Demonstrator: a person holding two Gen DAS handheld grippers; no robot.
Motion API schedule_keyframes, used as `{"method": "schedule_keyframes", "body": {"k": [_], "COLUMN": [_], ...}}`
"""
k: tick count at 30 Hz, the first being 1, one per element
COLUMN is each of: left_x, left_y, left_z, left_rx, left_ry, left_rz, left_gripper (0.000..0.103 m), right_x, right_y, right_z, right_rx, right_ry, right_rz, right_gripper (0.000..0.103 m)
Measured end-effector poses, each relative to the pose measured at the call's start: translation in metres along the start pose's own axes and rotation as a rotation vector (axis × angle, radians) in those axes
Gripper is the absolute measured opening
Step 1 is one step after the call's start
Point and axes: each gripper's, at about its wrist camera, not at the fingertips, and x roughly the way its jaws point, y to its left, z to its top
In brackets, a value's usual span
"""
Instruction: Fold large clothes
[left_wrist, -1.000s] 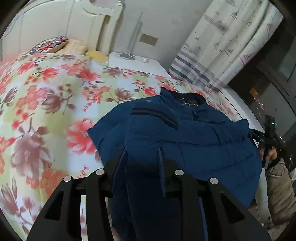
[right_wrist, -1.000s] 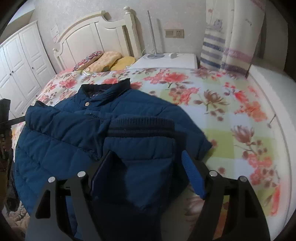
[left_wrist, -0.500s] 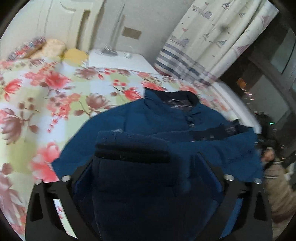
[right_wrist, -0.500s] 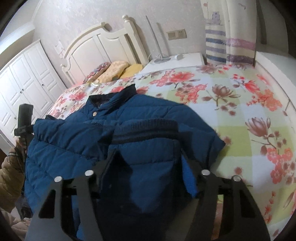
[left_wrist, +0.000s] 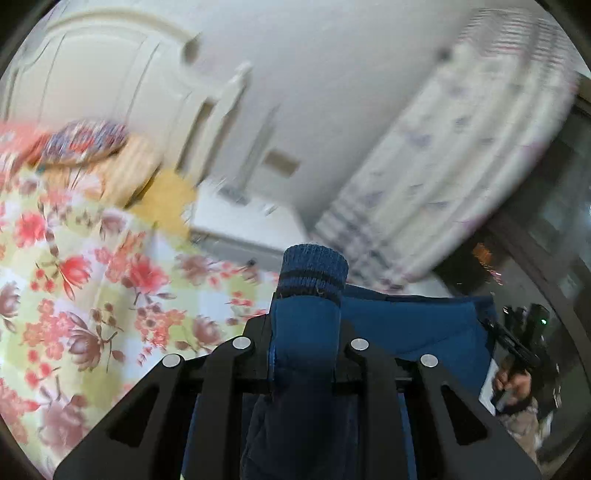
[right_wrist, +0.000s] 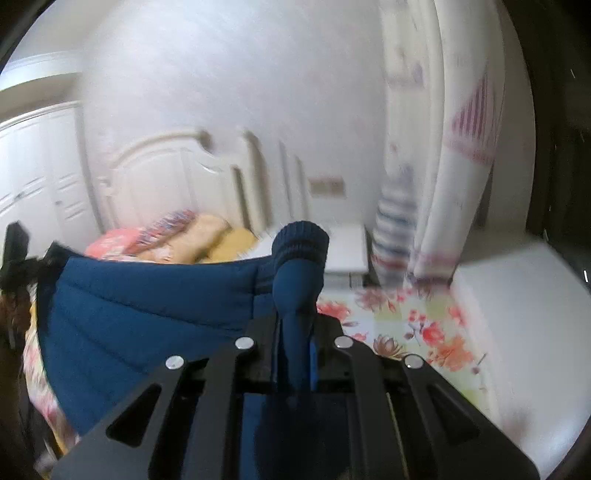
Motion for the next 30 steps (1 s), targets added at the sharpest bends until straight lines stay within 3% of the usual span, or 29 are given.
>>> {"method": "schedule_keyframes", "body": {"k": [2, 4, 6, 8, 11, 13, 15, 17, 19, 21, 23, 25, 26, 27, 28, 29, 30], "left_x": [0.054, 0.094, 0.117, 0.117, 0.089, 0.075, 0.080, 0.109, 0.141, 0.156, 0.148, 0.132, 0.115, 0.101, 0.087, 0.081, 0.077], "left_y": [0.015, 0.028, 0.040, 0.047, 0.037, 0.023, 0.016, 0.023, 0.041, 0.061, 0.067, 0.056, 0.043, 0.031, 0.013, -0.001, -0.025], "left_z": [-0.012, -0.041, -0.068, -0.076, -0.055, -0.034, -0.023, -0.028, -0.048, -0.068, -0.067, -0.055, -0.047, -0.041, -0.035, -0.031, -0.028], "left_rx": [-0.008, -0.012, 0.004, -0.011, -0.011, -0.002, 0.004, -0.003, -0.034, -0.116, -0.150, -0.120, -0.085, -0.057, -0.020, 0.009, 0.068], "left_ry": [0.083, 0.164, 0.210, 0.206, 0.118, 0.062, 0.045, 0.112, 0.203, 0.257, 0.230, 0.180, 0.097, 0.030, -0.049, -0.093, -0.127], "left_rz": [0.137, 0.222, 0.294, 0.270, 0.199, 0.170, 0.190, 0.255, 0.291, 0.238, 0.220, 0.278, 0.303, 0.319, 0.339, 0.342, 0.329], "left_gripper": [0.020, 0.020, 0.020, 0.020, 0.020, 0.020, 0.020, 0.020, 0.020, 0.024, 0.032, 0.037, 0.038, 0.050, 0.078, 0.091, 0.095], "right_x": [0.057, 0.100, 0.119, 0.115, 0.084, 0.069, 0.076, 0.107, 0.148, 0.154, 0.145, 0.127, 0.116, 0.103, 0.095, 0.088, 0.088], "right_y": [-0.006, -0.012, -0.018, -0.028, -0.034, -0.026, -0.024, -0.027, -0.040, -0.048, -0.047, -0.040, -0.036, -0.027, -0.019, 0.000, 0.016], "right_z": [-0.017, -0.050, -0.077, -0.087, -0.061, -0.036, -0.023, -0.032, -0.067, -0.086, -0.083, -0.069, -0.063, -0.052, -0.045, -0.034, -0.027], "right_rx": [0.061, 0.101, 0.115, 0.174, 0.213, 0.190, 0.177, 0.182, 0.232, 0.282, 0.277, 0.232, 0.216, 0.192, 0.172, 0.135, 0.107], "right_ry": [0.137, 0.251, 0.294, 0.276, 0.184, 0.114, 0.108, 0.199, 0.332, 0.315, 0.297, 0.260, 0.222, 0.170, 0.143, 0.116, 0.108], "right_rz": [-0.042, -0.070, -0.100, -0.051, 0.016, 0.017, -0.012, -0.068, -0.098, -0.068, -0.102, -0.158, -0.159, -0.147, -0.132, -0.096, -0.066], "right_gripper": [0.010, 0.010, 0.010, 0.010, 0.010, 0.010, 0.010, 0.010, 0.012, 0.017, 0.035, 0.043, 0.045, 0.048, 0.052, 0.052, 0.052]}}
